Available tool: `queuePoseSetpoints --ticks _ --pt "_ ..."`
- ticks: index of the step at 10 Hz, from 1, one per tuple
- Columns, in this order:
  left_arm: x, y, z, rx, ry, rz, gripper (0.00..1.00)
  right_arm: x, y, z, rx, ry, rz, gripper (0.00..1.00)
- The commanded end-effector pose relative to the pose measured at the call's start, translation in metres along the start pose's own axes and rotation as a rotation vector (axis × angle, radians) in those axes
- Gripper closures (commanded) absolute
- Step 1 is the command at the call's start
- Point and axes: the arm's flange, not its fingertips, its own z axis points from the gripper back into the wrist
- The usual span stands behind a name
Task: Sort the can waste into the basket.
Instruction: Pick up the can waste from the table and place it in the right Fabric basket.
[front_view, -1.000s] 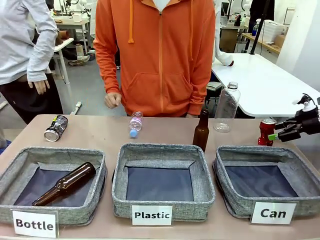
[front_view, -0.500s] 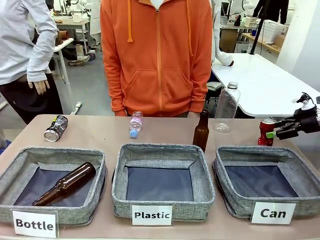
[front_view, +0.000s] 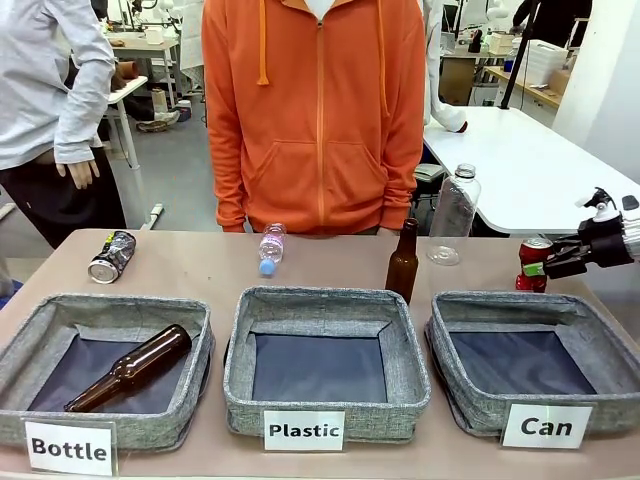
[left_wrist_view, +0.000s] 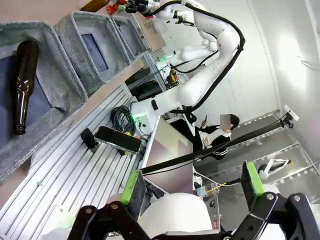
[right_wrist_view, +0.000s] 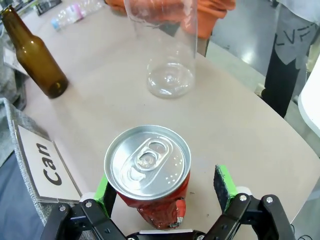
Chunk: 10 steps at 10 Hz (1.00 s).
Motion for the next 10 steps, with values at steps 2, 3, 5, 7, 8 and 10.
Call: queuePoseSetpoints --ticks 2,3,5,7,8,10 --pt "0.0015 -0.0021 0.0016 -0.011 -0.001 -0.021 0.00 0.0025 -0.0060 -0.0058 0.028 -0.042 0.028 0.00" --pt "0.0015 -0.0021 0.0016 -0.011 -0.001 -0.021 0.00 0.0038 -0.0066 -0.0061 0.068 -0.051 0.010 0.00" --pt "0.0015 -0.0021 0.0016 -0.011 -0.001 -0.021 0.00 0.0035 -0.0061 -0.0055 0.082 -0.030 0.019 0.60" --pt "0.0015 -0.0021 0.0016 -0.011 -0.001 -0.021 0.00 0.0039 -0.0049 -0.0074 0.089 -0.025 0.018 1.00" --pt "0.0015 -0.0021 0.0016 -0.011 -0.001 -0.021 0.00 0.0043 -0.0038 -0.0088 0.100 -0.015 0.019 0.76" --pt "0.0015 -0.0021 0.0016 -0.011 -0.001 -0.021 0.00 0.0050 -0.0036 -0.0088 0.103 -0.011 0.015 1.00"
